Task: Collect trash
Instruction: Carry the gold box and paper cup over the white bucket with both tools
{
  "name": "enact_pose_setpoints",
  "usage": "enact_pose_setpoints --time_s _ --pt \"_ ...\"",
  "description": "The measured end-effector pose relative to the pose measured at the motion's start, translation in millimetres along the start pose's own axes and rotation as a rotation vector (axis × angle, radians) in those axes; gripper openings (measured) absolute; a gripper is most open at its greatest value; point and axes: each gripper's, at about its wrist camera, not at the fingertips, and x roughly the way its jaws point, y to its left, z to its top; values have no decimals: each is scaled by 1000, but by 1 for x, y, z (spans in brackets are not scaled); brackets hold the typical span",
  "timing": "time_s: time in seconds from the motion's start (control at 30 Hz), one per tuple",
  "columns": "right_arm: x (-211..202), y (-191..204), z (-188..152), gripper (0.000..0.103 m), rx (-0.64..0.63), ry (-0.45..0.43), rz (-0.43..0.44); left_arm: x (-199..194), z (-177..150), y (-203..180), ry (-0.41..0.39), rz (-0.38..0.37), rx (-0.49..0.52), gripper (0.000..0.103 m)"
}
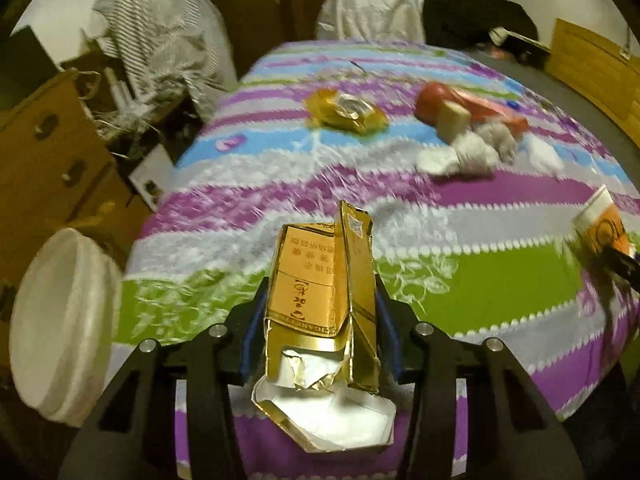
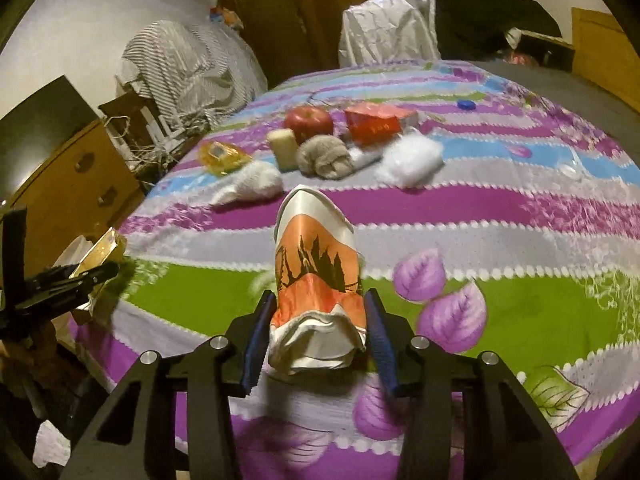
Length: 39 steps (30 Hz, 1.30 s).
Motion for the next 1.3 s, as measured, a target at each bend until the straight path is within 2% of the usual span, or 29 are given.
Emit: enact_pose_setpoints --time_s 0.07,0.2,0.37,0.57,0.8,1.07,1.3 --pt "-4 11 3 47 -18 -7 15 -8 2 -1 -20 47 -3 45" --pt "-6 30 3 47 -54 -1 39 -18 4 5 -33 83 -31 45" --pt "-4 60 4 47 -104 21 85 -26 2 17 -40 102 -61 45" --pt "-8 105 19 47 -178 5 147 -41 3 41 -72 134 -96 45" --pt "-5 172 49 47 -257 -9 244 -59 7 85 -106 184 -161 45" --pt "21 255 83 47 -302 37 354 -82 6 146 -143 257 -240 45" --pt "43 343 107 47 -376 79 441 -97 -2 204 -148 346 -298 46"
